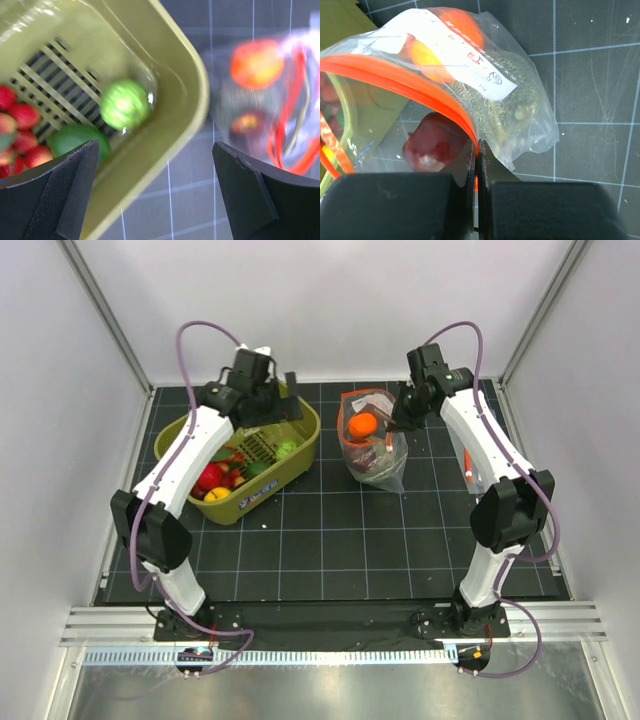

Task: Place the food in the zip-top bag and seal the zipper
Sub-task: Adjust the bin at the center of the board.

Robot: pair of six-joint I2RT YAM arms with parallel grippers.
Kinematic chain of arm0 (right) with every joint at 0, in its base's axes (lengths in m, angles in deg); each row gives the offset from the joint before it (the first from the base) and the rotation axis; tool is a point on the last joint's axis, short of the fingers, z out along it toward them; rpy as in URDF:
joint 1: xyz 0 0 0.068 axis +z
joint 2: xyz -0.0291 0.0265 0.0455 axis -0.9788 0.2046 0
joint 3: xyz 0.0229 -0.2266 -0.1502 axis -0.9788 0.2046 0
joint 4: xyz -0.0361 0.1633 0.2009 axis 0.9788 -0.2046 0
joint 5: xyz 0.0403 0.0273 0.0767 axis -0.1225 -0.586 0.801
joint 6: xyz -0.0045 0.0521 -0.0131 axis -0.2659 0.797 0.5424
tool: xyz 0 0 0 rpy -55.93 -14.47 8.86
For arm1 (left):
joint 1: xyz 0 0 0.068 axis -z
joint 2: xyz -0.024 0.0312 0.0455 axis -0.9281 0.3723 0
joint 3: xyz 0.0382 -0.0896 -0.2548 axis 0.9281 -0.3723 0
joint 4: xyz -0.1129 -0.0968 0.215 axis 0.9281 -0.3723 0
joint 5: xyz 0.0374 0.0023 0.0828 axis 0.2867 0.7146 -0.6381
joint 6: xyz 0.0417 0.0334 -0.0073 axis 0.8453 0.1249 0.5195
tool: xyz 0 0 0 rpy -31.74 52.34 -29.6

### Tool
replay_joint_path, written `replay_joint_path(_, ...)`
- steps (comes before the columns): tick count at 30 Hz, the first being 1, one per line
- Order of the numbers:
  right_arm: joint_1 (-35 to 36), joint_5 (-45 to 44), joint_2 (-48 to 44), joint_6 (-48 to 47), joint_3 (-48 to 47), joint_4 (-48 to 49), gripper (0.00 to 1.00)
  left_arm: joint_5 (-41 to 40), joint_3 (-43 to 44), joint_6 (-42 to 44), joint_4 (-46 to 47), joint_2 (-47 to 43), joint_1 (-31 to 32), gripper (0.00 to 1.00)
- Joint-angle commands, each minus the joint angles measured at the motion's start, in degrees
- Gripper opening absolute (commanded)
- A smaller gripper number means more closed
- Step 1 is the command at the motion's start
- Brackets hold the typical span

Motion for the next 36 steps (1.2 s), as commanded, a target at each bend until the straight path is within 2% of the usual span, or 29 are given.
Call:
replay_joint_path(1,-0.3,0.0,-4.1,0.4,0.5,0.9,0.01,-9.0,4.5,3.7,-8.3,0.2,5.7,0.99)
replay_joint_path(6,-0.2,1.1,-4.5,0.8,0.9,1.1,0.01,-11.0,0.8,1.6,-11.4,-2.1,5.9,1.00)
replay_joint_path(13,-0.2,1.2,-4.9,1.0,1.6,1.1,0.01,-5.9,-6.5,-1.2,-15.4,-5.4,6.0,1.00)
replay_joint_path(18,-0.2,1.1,-4.4,1.3,1.1,1.1,0.01,-3.2,-13.0,1.0,-14.7,-8.0,7.4,1.00)
replay_joint_path(26,-0.2,0.5,-3.6,1.3,0.4,0.5,0.01,0.8,-9.7,7.4,-14.1,-5.0,7.6,0.98)
replay_joint_path(33,-0.2,-0.3,-3.0,1.0,-0.5,-0.4,0.01,-1.6,-4.1,11.3,-16.2,0.2,7.7,0.99)
replay_joint_path(35,-0.3,-0.2,-2.6,1.0,-0.8,-0.6,0.01,-2.2,-2.9,11.8,-17.1,2.6,7.8,0.97)
replay_joint_path(36,-0.2,-0.2,-2.6,0.9,-0.9,-0.8,0.01,-1.9,-2.5,11.8,-17.7,3.3,7.7,0.91)
